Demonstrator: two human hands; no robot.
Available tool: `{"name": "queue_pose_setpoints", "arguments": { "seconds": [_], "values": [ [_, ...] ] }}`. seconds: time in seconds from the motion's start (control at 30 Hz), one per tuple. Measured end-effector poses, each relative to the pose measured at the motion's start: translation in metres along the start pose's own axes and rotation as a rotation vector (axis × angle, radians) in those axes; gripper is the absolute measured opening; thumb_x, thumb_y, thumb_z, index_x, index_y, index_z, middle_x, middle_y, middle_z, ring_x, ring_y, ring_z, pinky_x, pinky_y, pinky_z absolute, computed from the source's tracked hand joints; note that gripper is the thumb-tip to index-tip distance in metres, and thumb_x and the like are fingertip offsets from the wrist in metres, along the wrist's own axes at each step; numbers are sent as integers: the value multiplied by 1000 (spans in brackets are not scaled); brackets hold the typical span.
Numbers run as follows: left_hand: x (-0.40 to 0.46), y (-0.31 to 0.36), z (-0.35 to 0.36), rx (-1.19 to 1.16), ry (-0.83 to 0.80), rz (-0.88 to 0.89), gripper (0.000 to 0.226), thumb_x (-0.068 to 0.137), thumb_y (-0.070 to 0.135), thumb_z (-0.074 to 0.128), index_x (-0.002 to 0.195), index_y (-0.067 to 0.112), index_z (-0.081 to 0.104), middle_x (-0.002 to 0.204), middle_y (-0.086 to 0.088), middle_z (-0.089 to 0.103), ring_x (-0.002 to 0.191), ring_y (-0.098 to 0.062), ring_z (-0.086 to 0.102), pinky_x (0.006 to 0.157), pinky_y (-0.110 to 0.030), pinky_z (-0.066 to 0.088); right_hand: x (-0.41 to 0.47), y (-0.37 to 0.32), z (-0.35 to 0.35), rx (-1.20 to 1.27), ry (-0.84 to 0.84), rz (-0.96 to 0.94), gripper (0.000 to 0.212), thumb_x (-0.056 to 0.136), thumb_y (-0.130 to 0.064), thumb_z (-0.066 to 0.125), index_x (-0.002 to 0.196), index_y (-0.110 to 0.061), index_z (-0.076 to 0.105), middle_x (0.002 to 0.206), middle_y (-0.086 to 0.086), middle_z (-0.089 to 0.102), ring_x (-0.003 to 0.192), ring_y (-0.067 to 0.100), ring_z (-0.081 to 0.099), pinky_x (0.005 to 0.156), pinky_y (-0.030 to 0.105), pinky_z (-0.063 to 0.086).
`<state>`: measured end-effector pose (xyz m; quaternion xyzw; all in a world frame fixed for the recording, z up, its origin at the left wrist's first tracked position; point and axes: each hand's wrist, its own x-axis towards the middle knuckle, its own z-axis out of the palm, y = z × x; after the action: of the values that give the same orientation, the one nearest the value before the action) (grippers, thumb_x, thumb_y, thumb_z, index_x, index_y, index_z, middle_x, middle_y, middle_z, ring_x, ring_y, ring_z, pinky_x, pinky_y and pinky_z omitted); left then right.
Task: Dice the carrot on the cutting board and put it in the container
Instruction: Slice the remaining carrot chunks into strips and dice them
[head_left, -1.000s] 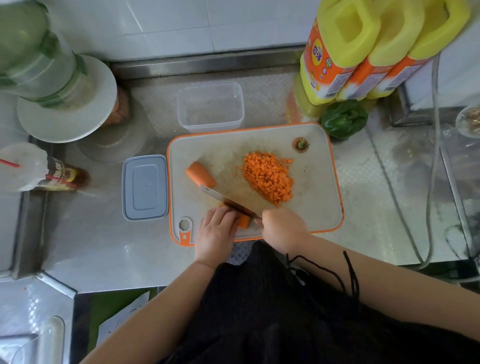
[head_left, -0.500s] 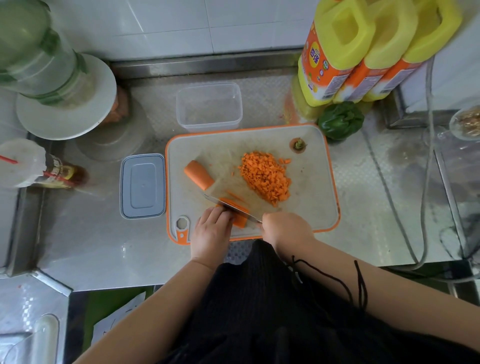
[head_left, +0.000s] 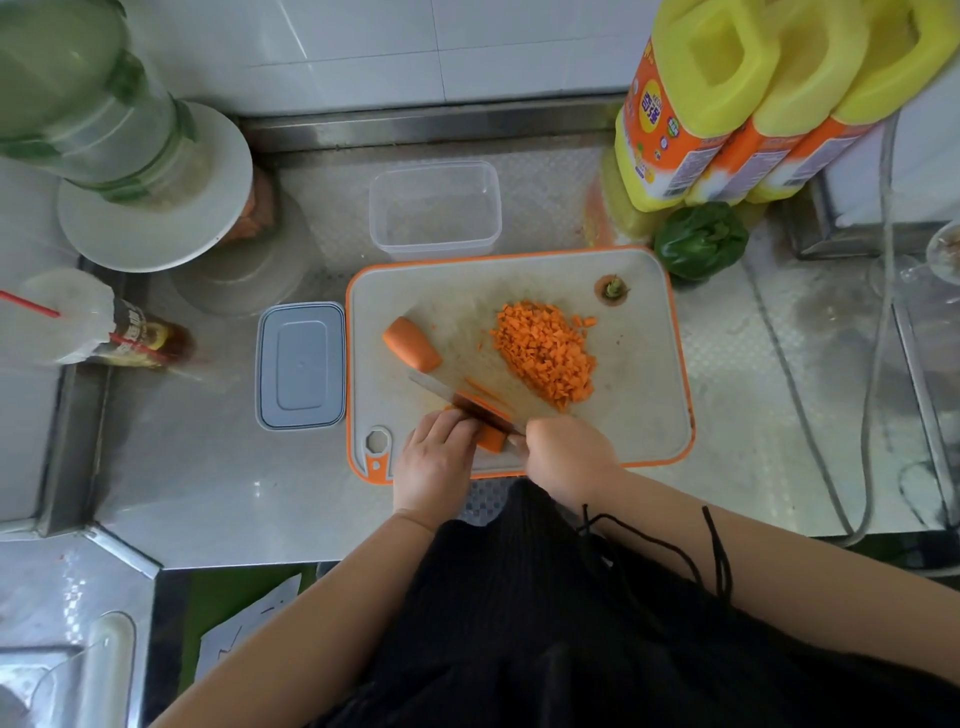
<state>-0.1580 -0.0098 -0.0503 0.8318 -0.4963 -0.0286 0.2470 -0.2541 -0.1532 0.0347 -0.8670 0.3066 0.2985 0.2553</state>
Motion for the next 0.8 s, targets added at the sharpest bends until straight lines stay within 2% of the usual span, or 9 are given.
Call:
{"name": "queue_pose_setpoints", "arguments": {
  "seconds": [0.1, 0.27, 0.4, 0.5, 0.57, 0.67, 0.8],
  "values": [
    [0, 0, -4, 15, -3, 18, 21, 90, 20, 53, 91, 9, 72, 97, -5, 68, 91, -28, 62, 71, -38, 55, 3, 7, -5, 86, -46, 16, 31, 101, -39, 39, 85, -14, 49, 70, 0, 45, 71, 23, 52, 61, 33, 39],
    [0, 2, -9, 33, -8, 40, 23, 90, 24, 52, 86, 9, 70, 93, -6, 67, 87, -29, 60, 67, -37, 53, -10, 8, -9, 47, -14, -17, 33, 102, -40, 35, 84, -14, 45, 68, -1, 44, 66, 21, 49, 56, 31, 35],
    [-1, 1, -9, 26, 7, 49, 22, 90, 22, 54, 84, 9, 70, 89, -5, 66, 84, -30, 59, 65, -39, 54, -15, 2, -7, -20, -34, -2, 30, 101, -29, 40, 75, -14, 46, 67, 0, 46, 70, 24, 55, 59, 33, 41],
    [-1, 2, -8, 0, -4, 32, 25, 92, 23, 52, 86, 9, 72, 92, -4, 67, 86, -30, 61, 68, -40, 55, -16, 0, -7, -65, -81, 13, 18, 96, -19, 47, 87, -10, 59, 70, 1, 51, 75, 24, 60, 60, 32, 45],
    [-1, 1, -8, -18, -12, 26, 28, 93, 24, 50, 89, 9, 73, 94, -4, 68, 87, -30, 62, 70, -41, 56, -17, -2, -8, -83, -102, 31, 15, 95, -14, 47, 91, -9, 61, 72, 1, 51, 75, 24, 59, 62, 32, 44],
    [0, 0, -6, -35, -8, 12, 27, 93, 23, 51, 90, 9, 73, 95, -4, 68, 88, -29, 61, 69, -41, 56, -15, -8, -11, -106, -122, 44, 14, 91, -6, 47, 79, -9, 54, 69, 1, 49, 68, 22, 52, 61, 32, 41],
    [-2, -1, -3, -44, 9, 5, 25, 93, 22, 53, 91, 9, 74, 96, -3, 69, 90, -27, 61, 72, -41, 56, -6, -15, -9, -108, -93, 32, 20, 86, 2, 47, 93, -8, 62, 70, 2, 48, 75, 24, 56, 65, 32, 45]
  ]
}}
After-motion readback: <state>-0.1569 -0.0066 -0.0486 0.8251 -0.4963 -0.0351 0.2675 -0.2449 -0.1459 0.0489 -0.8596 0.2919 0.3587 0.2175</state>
